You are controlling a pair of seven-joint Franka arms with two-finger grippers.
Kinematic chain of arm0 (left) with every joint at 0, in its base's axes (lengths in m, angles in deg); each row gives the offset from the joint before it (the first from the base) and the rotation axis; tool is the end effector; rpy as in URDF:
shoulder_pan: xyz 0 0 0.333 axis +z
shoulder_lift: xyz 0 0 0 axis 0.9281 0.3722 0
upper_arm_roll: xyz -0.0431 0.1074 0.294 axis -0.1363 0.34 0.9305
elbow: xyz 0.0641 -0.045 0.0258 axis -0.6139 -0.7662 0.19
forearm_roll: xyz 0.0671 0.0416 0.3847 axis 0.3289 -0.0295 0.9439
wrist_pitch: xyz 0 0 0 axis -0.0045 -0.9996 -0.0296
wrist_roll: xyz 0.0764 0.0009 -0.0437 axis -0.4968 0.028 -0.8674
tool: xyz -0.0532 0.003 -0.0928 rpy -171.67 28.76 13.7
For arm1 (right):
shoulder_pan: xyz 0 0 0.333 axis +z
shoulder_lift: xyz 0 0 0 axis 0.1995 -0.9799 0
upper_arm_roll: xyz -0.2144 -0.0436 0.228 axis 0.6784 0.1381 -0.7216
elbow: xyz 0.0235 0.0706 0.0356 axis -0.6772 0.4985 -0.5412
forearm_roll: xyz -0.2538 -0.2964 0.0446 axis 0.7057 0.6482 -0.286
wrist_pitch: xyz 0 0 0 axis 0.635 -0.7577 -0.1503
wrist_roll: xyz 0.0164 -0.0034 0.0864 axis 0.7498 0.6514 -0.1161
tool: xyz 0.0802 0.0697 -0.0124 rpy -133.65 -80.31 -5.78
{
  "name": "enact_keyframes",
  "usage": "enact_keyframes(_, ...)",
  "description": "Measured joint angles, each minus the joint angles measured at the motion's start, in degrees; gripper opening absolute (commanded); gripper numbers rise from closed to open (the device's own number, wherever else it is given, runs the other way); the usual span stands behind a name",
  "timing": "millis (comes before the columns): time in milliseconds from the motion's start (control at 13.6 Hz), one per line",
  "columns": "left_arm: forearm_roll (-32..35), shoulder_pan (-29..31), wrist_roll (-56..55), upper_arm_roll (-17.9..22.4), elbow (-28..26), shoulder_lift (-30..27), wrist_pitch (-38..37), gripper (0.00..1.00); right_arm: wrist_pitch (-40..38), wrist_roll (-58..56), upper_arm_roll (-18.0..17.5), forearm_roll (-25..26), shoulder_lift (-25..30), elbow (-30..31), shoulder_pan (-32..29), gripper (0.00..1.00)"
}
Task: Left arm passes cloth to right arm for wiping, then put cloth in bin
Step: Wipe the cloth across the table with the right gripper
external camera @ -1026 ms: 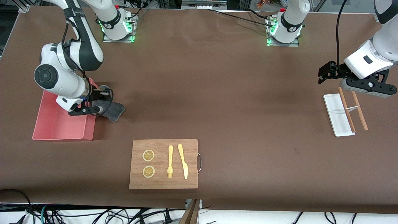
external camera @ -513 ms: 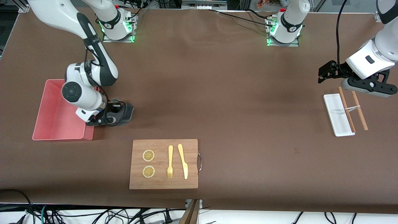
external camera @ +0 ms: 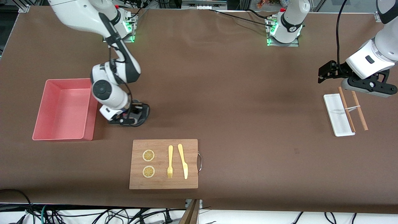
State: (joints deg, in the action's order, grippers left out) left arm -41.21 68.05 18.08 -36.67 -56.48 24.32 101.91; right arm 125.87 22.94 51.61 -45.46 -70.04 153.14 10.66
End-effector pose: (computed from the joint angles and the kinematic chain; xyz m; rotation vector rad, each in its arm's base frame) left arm 0.5670 -0.0554 0.5901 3.1018 -0.3312 -0.0690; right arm 0.5590 0.2262 0.2250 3.1331 -0.0221 -0.1198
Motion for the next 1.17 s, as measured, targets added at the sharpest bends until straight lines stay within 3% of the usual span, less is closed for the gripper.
enact_keyframes(513,0.0,0.5,0.0,0.4,0.1,0.1,0.0,1.0,0.0,25.2,-0.8,-2.0,-1.0,-4.0,13.5,0.0)
enact_keyframes(879,0.0,0.9,0.0,0.1,0.1,0.1,-0.3,1.0,-10.9,28.5,-2.0,-6.8,-1.1,-12.8,14.2,0.0)
enact_keyframes(1172,0.0,0.9,0.0,0.0,0.1,0.1,-0.3,1.0,-13.9,25.3,-1.4,-6.8,-2.2,-14.0,11.4,0.0)
